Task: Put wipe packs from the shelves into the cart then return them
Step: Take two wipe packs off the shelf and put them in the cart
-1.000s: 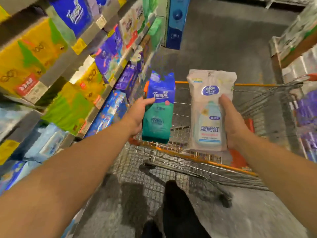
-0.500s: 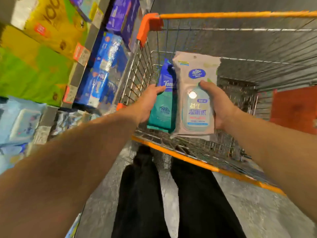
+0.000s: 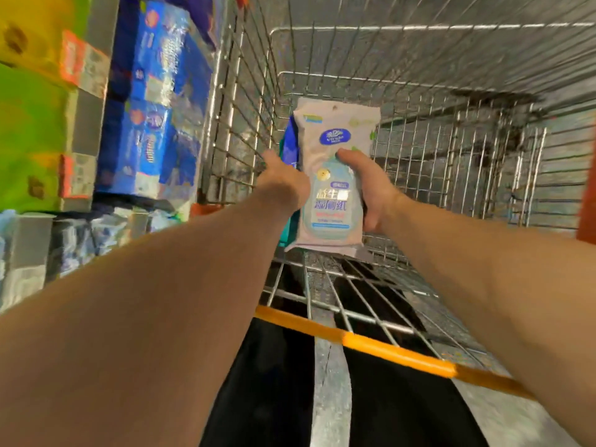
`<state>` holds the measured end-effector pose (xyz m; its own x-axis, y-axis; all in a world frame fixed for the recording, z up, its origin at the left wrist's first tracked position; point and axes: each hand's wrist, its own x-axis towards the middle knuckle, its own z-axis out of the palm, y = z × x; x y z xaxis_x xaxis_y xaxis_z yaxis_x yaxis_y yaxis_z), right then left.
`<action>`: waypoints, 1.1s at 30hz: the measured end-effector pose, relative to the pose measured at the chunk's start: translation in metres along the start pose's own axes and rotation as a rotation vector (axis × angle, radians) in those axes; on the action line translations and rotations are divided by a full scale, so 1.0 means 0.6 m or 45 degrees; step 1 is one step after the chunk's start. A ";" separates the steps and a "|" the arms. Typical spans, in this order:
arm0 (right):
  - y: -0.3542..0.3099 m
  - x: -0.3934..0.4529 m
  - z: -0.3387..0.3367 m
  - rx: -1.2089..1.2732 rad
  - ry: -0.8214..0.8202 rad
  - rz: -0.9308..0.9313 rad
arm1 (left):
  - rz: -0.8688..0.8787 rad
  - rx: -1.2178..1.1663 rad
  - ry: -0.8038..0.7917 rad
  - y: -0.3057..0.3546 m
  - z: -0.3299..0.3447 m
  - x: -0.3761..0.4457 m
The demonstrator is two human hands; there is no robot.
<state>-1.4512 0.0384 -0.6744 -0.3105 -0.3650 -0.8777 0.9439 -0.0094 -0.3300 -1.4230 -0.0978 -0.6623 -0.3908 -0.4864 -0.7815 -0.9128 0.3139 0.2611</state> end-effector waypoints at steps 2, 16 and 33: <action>0.005 0.017 0.001 0.011 0.015 0.005 | -0.014 0.057 0.024 -0.001 0.006 0.007; 0.017 0.040 -0.068 0.023 0.080 0.134 | 0.598 1.084 0.109 -0.048 0.013 0.004; 0.044 0.057 -0.106 -0.464 0.292 -0.019 | 0.578 1.493 -0.360 -0.046 0.006 -0.013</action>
<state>-1.4442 0.0849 -0.7353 -0.3798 -0.1508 -0.9127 0.8506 0.3310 -0.4086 -1.3942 -0.0996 -0.6654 -0.4672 -0.0045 -0.8841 -0.0002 1.0000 -0.0050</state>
